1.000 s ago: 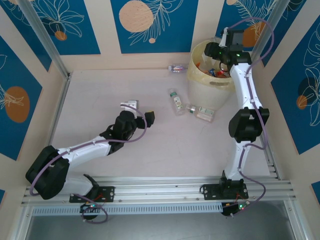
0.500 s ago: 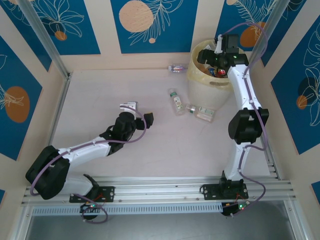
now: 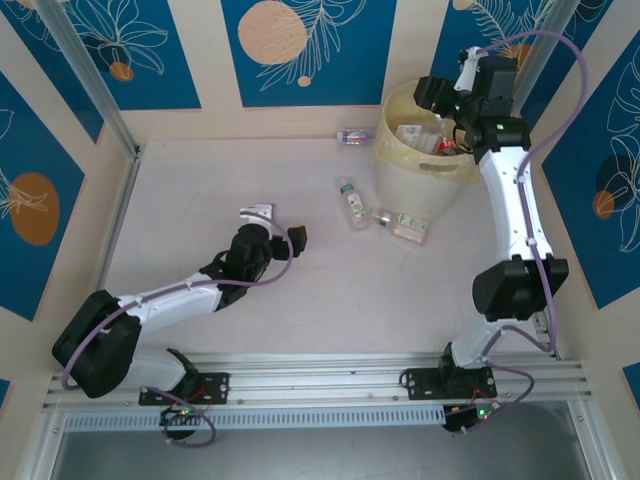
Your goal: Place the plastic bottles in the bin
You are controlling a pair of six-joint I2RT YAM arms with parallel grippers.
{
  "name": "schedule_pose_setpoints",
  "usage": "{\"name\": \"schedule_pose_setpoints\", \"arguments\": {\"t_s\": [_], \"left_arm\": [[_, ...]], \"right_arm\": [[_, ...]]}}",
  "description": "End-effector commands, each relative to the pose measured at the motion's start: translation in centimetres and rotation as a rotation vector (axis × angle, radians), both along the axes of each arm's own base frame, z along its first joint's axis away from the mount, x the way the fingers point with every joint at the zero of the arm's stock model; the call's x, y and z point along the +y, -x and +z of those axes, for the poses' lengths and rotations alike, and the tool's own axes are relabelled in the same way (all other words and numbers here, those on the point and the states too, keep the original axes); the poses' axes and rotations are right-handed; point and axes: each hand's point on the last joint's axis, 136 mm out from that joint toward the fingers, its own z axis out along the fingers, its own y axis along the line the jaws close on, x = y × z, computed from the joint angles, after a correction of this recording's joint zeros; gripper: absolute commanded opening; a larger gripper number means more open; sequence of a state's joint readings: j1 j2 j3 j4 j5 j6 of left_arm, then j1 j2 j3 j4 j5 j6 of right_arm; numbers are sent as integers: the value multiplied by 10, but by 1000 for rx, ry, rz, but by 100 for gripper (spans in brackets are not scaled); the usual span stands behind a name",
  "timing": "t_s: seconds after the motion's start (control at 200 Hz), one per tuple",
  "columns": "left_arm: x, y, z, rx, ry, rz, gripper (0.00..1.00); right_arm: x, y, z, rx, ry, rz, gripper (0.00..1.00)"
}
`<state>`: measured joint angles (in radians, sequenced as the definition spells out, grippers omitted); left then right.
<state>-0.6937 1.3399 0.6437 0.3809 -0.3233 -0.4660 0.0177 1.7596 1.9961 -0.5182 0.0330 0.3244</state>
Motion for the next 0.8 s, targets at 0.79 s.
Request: {"name": "schedule_pose_setpoints", "arguments": {"t_s": [0.79], "left_arm": [[10,-5,-8,26,7,43,100]], "right_arm": [[21,66,-6,36,-82,95,63]]}}
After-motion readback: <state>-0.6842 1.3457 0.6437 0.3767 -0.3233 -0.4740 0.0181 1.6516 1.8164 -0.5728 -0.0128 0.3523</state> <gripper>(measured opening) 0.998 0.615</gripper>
